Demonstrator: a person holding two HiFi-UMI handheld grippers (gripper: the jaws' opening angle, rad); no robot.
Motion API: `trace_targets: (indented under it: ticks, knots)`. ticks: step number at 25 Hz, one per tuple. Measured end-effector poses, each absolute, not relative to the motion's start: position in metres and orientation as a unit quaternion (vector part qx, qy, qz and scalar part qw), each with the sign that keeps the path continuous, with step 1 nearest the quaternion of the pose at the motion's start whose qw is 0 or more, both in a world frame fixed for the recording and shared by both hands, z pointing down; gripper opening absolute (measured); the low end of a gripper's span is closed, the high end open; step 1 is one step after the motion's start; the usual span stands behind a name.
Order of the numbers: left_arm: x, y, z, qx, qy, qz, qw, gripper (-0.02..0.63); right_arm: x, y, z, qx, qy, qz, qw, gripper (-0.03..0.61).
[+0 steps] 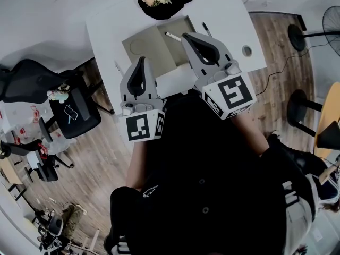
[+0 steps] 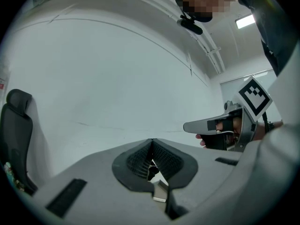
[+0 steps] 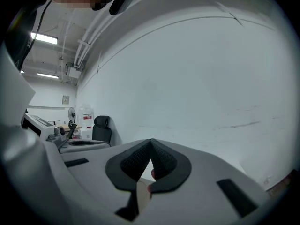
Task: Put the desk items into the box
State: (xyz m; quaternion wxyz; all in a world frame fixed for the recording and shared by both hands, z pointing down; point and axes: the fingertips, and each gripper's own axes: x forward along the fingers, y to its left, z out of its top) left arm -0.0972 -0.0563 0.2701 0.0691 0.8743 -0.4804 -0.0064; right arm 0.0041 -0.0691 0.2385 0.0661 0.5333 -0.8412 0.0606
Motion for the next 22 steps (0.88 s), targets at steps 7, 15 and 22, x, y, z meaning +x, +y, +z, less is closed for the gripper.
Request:
trace_targets:
  ticks: [7,15,22]
  knots:
    - [-0.095,-0.055,0.273,0.875,-0.478,-0.004,0.073,0.008,0.008,-0.068,0.243,0.534,-0.840,0.069,0.073,-0.002]
    - [-0.093,-0.056,0.274,0.879,-0.472,-0.005,0.072,0.008,0.012,-0.071,0.245,0.534,-0.839,0.069,0.081,-0.002]
    - [-0.095,-0.059,0.276,0.878,-0.472,-0.007,0.080,0.008,0.019,-0.074,0.250,0.545,-0.830,0.077,0.090,-0.002]
